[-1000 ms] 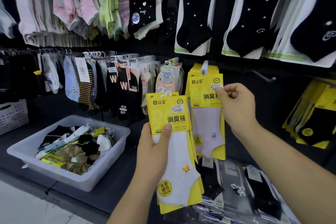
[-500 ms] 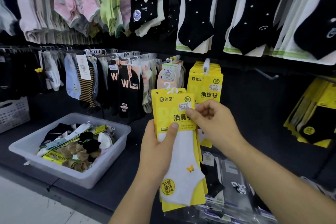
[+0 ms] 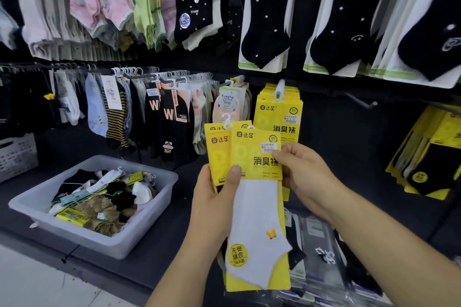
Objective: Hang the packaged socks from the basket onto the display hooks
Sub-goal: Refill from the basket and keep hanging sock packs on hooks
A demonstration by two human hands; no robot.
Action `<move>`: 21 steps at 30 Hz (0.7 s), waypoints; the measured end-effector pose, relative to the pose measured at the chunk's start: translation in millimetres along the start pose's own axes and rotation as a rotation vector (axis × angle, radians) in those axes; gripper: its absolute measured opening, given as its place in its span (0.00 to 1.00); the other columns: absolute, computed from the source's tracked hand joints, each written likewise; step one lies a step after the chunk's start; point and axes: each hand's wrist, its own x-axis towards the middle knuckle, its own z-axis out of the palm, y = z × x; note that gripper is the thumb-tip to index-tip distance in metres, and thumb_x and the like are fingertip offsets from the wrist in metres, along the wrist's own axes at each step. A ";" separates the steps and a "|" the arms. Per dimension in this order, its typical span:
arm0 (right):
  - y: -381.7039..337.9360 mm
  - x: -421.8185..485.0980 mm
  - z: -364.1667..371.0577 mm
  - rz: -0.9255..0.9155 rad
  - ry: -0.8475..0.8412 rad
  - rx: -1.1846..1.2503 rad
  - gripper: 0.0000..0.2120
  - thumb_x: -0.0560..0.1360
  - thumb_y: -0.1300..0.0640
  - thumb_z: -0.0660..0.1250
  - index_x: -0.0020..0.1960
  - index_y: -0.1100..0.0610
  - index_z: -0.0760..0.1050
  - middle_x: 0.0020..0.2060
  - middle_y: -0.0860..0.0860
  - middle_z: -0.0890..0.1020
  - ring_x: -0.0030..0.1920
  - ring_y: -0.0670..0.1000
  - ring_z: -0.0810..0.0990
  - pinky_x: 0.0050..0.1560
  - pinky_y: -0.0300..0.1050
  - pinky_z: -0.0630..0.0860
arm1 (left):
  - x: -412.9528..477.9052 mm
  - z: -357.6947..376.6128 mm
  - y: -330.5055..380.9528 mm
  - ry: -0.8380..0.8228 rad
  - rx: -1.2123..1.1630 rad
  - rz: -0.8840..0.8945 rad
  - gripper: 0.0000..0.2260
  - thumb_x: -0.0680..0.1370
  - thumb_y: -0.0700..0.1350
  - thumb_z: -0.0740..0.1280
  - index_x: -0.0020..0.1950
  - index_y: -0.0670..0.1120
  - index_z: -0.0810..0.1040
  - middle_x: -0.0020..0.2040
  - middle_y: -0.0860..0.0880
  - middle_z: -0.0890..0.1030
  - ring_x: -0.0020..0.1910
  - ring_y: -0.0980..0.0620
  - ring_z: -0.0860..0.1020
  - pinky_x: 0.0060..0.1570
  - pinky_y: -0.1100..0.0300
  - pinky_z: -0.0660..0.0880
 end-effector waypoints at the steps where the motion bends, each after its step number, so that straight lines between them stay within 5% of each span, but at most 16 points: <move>1: 0.4 0.7 -1.5 0.009 0.020 0.024 0.11 0.82 0.60 0.63 0.41 0.56 0.70 0.45 0.57 0.86 0.39 0.52 0.85 0.38 0.48 0.80 | 0.2 0.3 -0.3 0.003 0.011 0.011 0.10 0.77 0.61 0.74 0.54 0.59 0.81 0.54 0.53 0.88 0.53 0.52 0.88 0.46 0.56 0.84; 4: -3.7 0.7 -3.2 -0.055 0.106 -0.028 0.04 0.80 0.61 0.68 0.48 0.57 0.73 0.48 0.56 0.86 0.41 0.51 0.86 0.33 0.44 0.79 | 1.0 1.4 -2.6 0.010 0.081 0.042 0.05 0.81 0.52 0.73 0.55 0.58 0.80 0.52 0.56 0.88 0.51 0.56 0.87 0.46 0.58 0.82; 6: -11.6 3.1 -5.4 -0.184 0.191 -0.129 0.08 0.78 0.60 0.71 0.55 0.54 0.75 0.49 0.55 0.85 0.42 0.47 0.85 0.33 0.38 0.78 | 1.6 1.5 -4.4 0.008 0.129 0.049 0.05 0.82 0.51 0.72 0.53 0.60 0.79 0.51 0.58 0.88 0.50 0.58 0.87 0.47 0.56 0.82; 9: -32.2 7.5 -7.1 -0.353 0.212 -0.368 0.04 0.76 0.55 0.73 0.50 0.52 0.80 0.45 0.50 0.84 0.42 0.42 0.82 0.40 0.34 0.76 | 1.7 1.6 -4.7 -0.005 0.190 0.070 0.08 0.81 0.51 0.72 0.50 0.66 0.78 0.51 0.60 0.87 0.50 0.60 0.86 0.46 0.58 0.81; 14: -47.4 7.6 -6.9 -0.314 0.036 -0.643 0.08 0.76 0.52 0.73 0.44 0.56 0.83 0.42 0.55 0.84 0.38 0.43 0.78 0.40 0.36 0.77 | 1.6 0.1 -7.0 0.003 0.298 0.093 0.12 0.81 0.51 0.72 0.48 0.70 0.76 0.49 0.64 0.86 0.47 0.64 0.85 0.43 0.61 0.79; 18: -53.9 6.7 -10.8 -0.259 -0.037 -0.599 0.04 0.76 0.55 0.74 0.44 0.56 0.84 0.45 0.56 0.85 0.39 0.43 0.80 0.40 0.33 0.77 | 0.7 -2.5 -6.4 -0.005 0.337 0.097 0.12 0.81 0.52 0.72 0.50 0.70 0.75 0.50 0.65 0.86 0.47 0.64 0.85 0.39 0.67 0.78; 21: -57.7 10.2 -15.1 -0.232 0.000 -0.539 0.03 0.77 0.57 0.72 0.45 0.54 0.84 0.45 0.52 0.86 0.45 0.46 0.84 0.48 0.42 0.79 | -0.4 -0.6 -2.5 -0.025 0.311 0.097 0.10 0.80 0.54 0.73 0.50 0.71 0.76 0.50 0.65 0.86 0.48 0.65 0.85 0.42 0.65 0.79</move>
